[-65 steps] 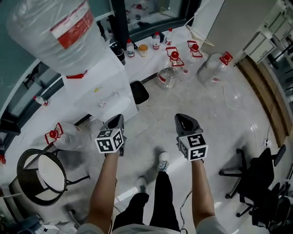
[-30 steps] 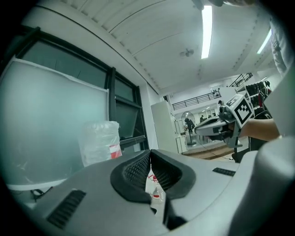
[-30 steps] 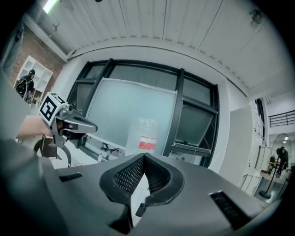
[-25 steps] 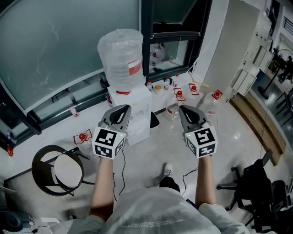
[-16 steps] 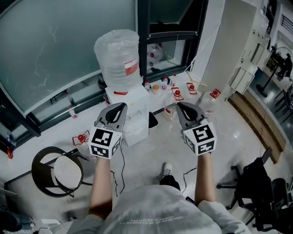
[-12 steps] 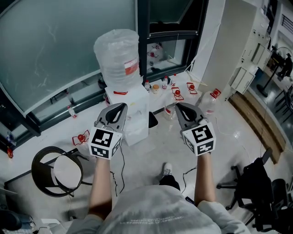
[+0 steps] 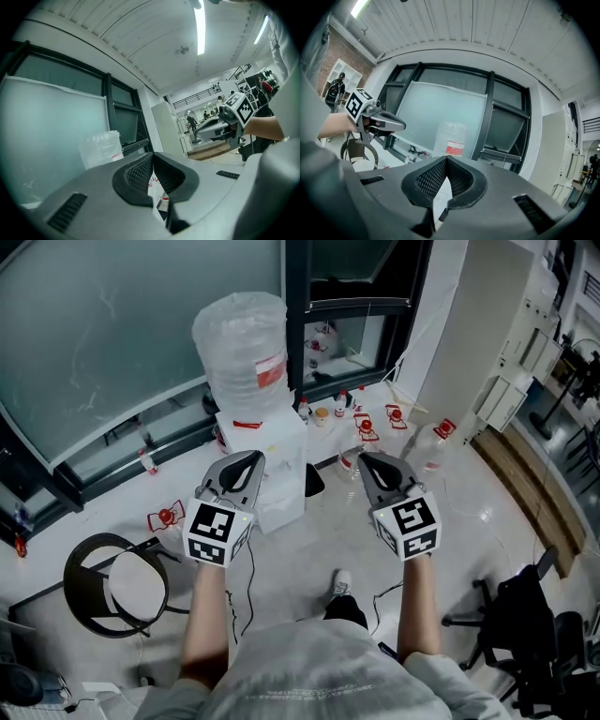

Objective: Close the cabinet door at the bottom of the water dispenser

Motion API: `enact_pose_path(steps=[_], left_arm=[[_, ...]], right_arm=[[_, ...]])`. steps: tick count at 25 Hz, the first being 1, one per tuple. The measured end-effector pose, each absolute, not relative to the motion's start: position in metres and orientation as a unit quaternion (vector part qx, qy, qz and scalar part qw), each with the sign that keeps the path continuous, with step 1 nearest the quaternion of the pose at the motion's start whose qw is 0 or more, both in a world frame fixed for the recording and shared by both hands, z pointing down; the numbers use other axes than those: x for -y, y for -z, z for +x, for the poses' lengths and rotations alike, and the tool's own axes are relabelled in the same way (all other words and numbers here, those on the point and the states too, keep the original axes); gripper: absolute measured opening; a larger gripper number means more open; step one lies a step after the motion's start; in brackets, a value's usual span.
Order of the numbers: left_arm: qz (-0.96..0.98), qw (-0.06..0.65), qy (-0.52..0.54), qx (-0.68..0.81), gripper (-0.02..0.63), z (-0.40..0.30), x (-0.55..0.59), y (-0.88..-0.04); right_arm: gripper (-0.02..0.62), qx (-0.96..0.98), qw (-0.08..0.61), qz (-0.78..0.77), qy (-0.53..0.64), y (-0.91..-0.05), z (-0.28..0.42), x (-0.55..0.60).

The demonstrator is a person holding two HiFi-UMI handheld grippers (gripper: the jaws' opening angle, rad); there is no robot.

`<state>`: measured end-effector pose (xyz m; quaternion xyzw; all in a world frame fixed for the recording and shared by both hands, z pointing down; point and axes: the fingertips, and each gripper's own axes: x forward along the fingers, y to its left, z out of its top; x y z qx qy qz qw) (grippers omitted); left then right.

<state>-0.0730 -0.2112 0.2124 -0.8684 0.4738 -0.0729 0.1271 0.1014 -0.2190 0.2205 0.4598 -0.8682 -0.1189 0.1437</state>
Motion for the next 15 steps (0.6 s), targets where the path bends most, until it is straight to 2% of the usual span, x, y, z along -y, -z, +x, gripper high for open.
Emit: enact_pose_path(steps=[15], left_arm=[[-0.867, 0.119, 0.083, -0.476, 0.021, -0.061, 0.233, -0.228]], right_arm=[[0.028, 0.868, 0.161, 0.457, 0.113, -0.235, 0.116, 0.241]])
